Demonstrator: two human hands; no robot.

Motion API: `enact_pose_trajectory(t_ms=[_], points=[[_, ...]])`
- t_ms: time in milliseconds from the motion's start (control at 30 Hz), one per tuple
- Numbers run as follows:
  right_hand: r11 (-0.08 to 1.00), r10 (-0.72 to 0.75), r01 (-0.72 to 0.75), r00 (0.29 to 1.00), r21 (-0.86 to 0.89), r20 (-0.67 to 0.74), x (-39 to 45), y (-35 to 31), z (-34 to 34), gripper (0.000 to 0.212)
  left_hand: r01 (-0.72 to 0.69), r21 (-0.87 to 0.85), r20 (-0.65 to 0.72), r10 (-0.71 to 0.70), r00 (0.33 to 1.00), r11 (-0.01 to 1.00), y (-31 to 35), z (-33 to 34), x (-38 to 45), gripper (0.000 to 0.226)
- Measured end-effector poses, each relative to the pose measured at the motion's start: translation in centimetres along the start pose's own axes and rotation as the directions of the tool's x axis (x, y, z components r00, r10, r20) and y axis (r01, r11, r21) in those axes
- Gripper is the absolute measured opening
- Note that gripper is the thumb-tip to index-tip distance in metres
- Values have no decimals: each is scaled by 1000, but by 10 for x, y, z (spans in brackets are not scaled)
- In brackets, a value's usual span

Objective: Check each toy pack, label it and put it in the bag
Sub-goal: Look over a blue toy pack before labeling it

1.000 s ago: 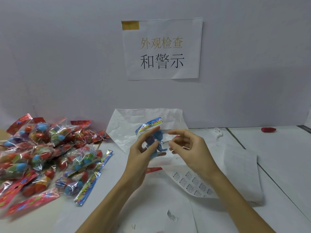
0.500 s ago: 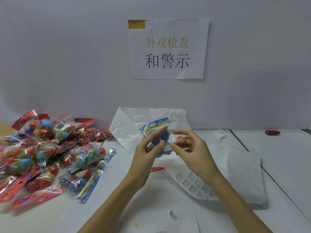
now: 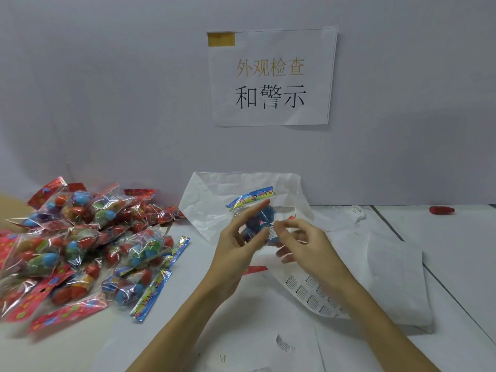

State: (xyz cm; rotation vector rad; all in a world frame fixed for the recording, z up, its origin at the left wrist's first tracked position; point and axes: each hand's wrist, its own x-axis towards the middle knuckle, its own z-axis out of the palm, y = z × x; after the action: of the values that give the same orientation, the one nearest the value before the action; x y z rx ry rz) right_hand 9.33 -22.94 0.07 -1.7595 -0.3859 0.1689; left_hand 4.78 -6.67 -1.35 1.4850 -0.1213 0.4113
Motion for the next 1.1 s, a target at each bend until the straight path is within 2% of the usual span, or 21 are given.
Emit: enact_pose_trajectory(t_ms=[100, 167, 267, 333, 433, 500, 600, 733, 800, 900, 967, 1000, 1033, 1100], points=[[978, 12, -20, 999, 206, 37, 0, 2, 0, 23, 15, -74, 54, -11, 998, 997, 1, 2, -1, 54], [945, 52, -82, 993, 316, 103, 0, 3, -3, 19, 24, -104, 69, -17, 998, 994, 1, 1, 0, 57], [967, 20, -37, 997, 251, 70, 2, 3, -2, 20, -32, -139, 82, 44, 996, 990, 1, 0, 2, 71], [981, -26, 17, 999, 192, 46, 2, 4, -2, 19, -43, -170, 14, 46, 999, 984, -1, 1, 3, 92], [981, -12, -2, 997, 192, 74, 4, 4, -7, 19, 83, -253, -227, -143, 963, 964, 2, 2, 6, 102], [979, -11, -8, 996, 203, 92, 3, 3, -11, 16, 143, -367, -314, -268, 911, 919, 3, -7, 9, 87], [979, -33, 10, 994, 203, 108, 2, 1, -9, 14, 181, -448, -317, -345, 883, 875, 2, -17, 11, 54], [988, -68, 62, 997, 139, 37, -2, -1, 0, 17, 156, -489, -371, -367, 853, 858, 0, -16, 14, 47], [979, -68, 72, 997, 192, -28, -2, 0, 0, 17, 193, -520, -301, -390, 870, 832, 1, -16, 14, 54], [952, -35, 45, 999, 303, -39, -2, -1, -5, 16, 317, -403, -122, -394, 911, 859, 3, -15, 12, 58], [961, 12, -18, 1000, 276, 23, -2, -2, -6, 17, 317, -270, -76, -349, 934, 909, 0, -10, 8, 51], [983, 34, -38, 999, 180, 23, -3, 0, -5, 20, 282, -200, -91, -304, 948, 938, -3, -7, 6, 49], [999, 33, -32, 999, 7, -22, -2, 2, -4, 28, 220, -91, -122, -230, 965, 971, -5, -5, 5, 47], [945, -75, 35, 991, -326, -112, 0, 3, -6, 54, 36, 237, -144, -1, 990, 971, -9, -4, 4, 43]])
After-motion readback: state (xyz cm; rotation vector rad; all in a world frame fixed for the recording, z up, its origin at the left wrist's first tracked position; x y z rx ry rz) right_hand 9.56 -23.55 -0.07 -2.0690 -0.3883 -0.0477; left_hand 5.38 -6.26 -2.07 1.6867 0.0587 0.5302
